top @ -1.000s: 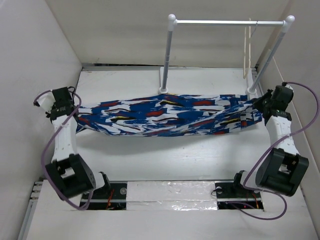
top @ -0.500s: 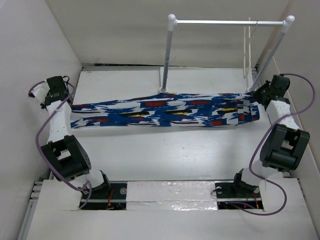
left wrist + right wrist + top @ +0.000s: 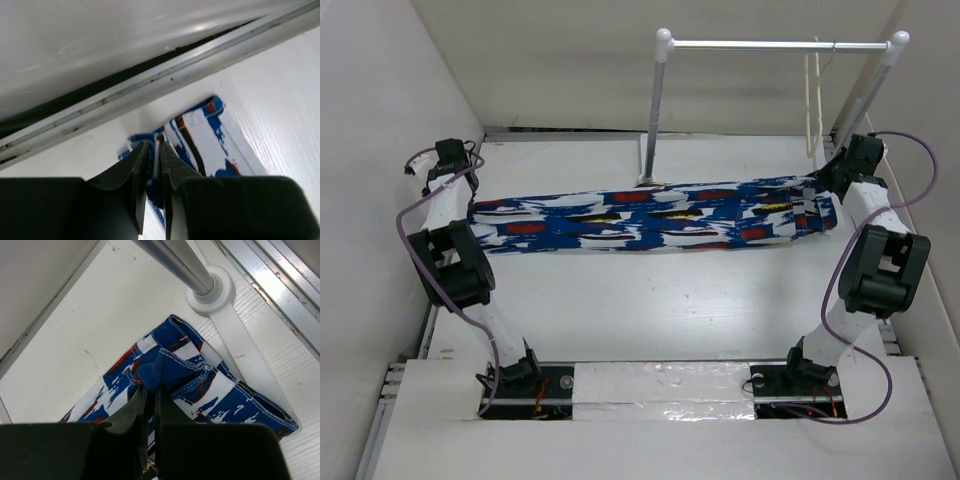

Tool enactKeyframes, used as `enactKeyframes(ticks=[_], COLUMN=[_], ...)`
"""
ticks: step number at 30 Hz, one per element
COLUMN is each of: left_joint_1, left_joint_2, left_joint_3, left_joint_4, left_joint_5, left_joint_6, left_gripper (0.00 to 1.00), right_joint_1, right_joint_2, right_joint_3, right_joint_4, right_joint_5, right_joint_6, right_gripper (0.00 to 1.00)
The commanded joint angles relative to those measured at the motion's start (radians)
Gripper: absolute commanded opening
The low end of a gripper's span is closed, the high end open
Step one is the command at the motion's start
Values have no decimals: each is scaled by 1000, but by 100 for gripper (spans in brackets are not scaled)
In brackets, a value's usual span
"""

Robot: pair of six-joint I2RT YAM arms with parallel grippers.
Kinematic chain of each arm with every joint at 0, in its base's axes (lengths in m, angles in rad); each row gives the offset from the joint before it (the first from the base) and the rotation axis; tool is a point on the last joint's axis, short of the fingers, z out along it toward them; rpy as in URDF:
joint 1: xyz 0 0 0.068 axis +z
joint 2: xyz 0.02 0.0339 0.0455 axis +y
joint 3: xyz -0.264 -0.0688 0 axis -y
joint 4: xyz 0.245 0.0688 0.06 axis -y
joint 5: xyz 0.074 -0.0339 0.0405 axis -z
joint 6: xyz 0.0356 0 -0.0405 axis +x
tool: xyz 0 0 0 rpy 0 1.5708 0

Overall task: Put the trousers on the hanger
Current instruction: Fold the trousers at the center of the board.

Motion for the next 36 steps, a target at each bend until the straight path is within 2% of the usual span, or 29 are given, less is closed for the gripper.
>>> enactKeyframes(ticks=[1,4,5,7,8,10,11,14,17,18,20,24,25,26,27,28,29,30,34,36], left_joint_1=[16,16,16,7,7,-3,-3,-12,-12,-12,-12,-12,-12,-12,-3,-3,-3,-3,-3,-3], left_joint_2=[61,115,137,147,141,123,97,25,-97,-134,-214,-302,-316,-337,-349,-356,-371,-377,-399,-399], left_joint_3=[86,132,137,146,144,129,124,78,-39,-126,-204,-394,-426,-452,-504,-529,-550,-595,-673,-699], left_joint_4=[51,40,45,55,64,84,94,115,170,189,206,215,222,236,245,252,270,281,325,356], left_joint_5=[-51,-43,-37,-5,2,15,25,63,138,155,201,245,274,294,320,363,379,391,429,445], left_joint_6=[42,42,42,50,52,64,64,58,30,21,-8,-40,-51,-62,-71,-95,-108,-115,-154,-160], left_gripper=[12,14,23,34,42,50,56,64,64,64,64,64,64,64,64,64,64,64,65,65], right_joint_1=[-24,-24,-24,-24,-15,-14,-14,-5,-5,-5,-5,18,33,33,48,68,68,84,107,107], right_joint_2=[34,86,100,128,145,149,146,88,1,-19,-85,-225,-249,-293,-315,-334,-363,-377,-426,-464], right_joint_3=[71,110,123,157,162,151,145,53,-54,-79,-155,-342,-379,-413,-482,-517,-550,-608,-734,-775], right_joint_4=[108,109,102,85,76,92,94,178,256,270,293,393,411,439,462,486,520,536,614,626], right_joint_5=[84,35,26,2,-3,-66,-81,-129,-153,-170,-210,-239,-253,-262,-276,-301,-314,-333,-411,-416], right_joint_6=[-23,-30,-32,-40,-40,-41,-41,-12,12,14,17,23,25,25,25,23,23,22,-6,-21], right_gripper=[1,7,10,14,25,39,49,71,91,93,97,95,93,83,71,53,17,1,0,9])
